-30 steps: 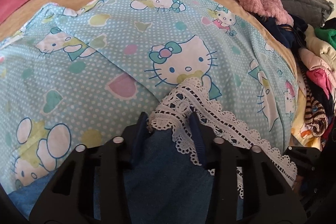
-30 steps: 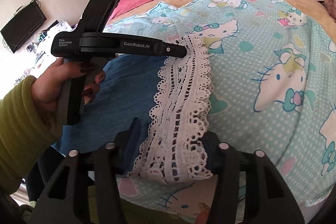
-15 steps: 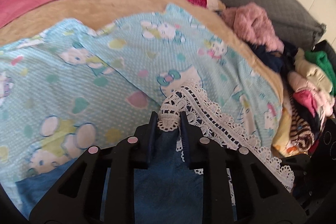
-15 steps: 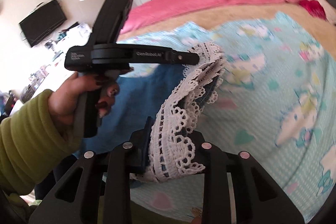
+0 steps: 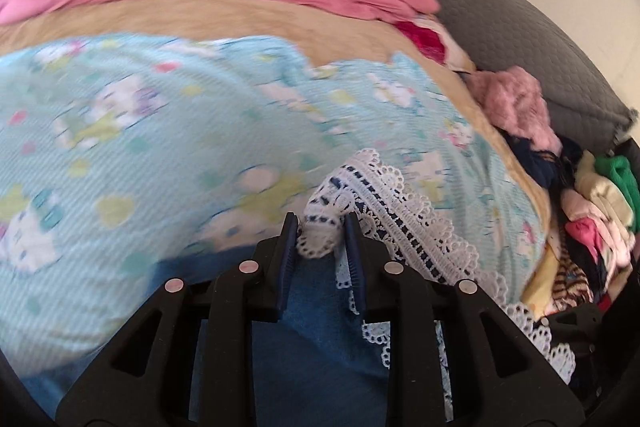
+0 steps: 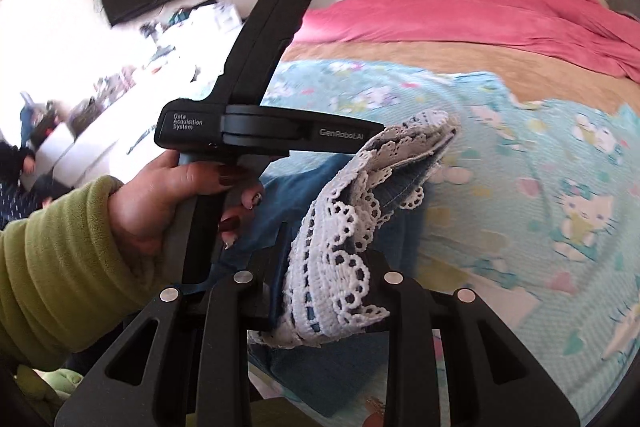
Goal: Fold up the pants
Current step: 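Lift the held hems and fold them toward the waistband with both grippers, then release the hems and open both grippers over the folded pants, then move both grippers to the elastic waistband of the folded pants, then grasp the elastic waistband with the right gripper and lift it, then fold the waistband over toward the lace hem with the right gripper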
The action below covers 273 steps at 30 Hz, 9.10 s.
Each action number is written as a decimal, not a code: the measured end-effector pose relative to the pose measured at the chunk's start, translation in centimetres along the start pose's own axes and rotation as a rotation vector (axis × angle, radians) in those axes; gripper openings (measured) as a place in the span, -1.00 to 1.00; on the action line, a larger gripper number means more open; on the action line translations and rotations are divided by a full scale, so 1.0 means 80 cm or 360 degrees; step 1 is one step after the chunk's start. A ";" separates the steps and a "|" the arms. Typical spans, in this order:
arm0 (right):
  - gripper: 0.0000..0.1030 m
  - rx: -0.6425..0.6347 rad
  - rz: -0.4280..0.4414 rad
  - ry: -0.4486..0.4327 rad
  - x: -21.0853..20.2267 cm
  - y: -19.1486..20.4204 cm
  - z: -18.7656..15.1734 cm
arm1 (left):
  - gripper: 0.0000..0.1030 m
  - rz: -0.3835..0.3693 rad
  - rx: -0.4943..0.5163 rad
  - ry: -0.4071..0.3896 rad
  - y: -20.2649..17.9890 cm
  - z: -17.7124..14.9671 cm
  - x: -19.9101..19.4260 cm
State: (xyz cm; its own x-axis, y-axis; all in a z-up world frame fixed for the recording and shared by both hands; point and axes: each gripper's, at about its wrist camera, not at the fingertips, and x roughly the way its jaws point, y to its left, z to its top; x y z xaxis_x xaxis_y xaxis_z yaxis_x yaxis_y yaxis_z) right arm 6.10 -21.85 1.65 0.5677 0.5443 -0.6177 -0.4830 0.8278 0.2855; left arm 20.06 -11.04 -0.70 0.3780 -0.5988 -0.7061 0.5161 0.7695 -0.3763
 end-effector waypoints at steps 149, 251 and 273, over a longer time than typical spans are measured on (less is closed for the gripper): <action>0.51 -0.0416 -0.0037 0.0374 0.053 0.057 -0.092 | -0.36 0.0470 -0.0437 0.0095 0.005 -0.230 -0.135; -0.40 -0.0456 0.0826 0.0632 0.231 0.191 0.126 | 0.81 0.0499 -0.0890 -0.0373 0.142 -0.252 -0.261; 0.36 -0.0191 0.0734 0.0235 0.089 -0.008 0.104 | 0.81 -0.0060 -0.0522 -0.0238 -0.009 -0.172 -0.165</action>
State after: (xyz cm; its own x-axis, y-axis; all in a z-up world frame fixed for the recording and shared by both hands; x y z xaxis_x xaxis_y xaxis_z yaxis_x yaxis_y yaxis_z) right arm 16.02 -17.40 3.18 0.1808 0.8176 -0.5467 -0.7397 0.4794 0.4722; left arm 4.12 -0.65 0.60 0.4839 -0.6353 -0.6018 0.2667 0.7620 -0.5901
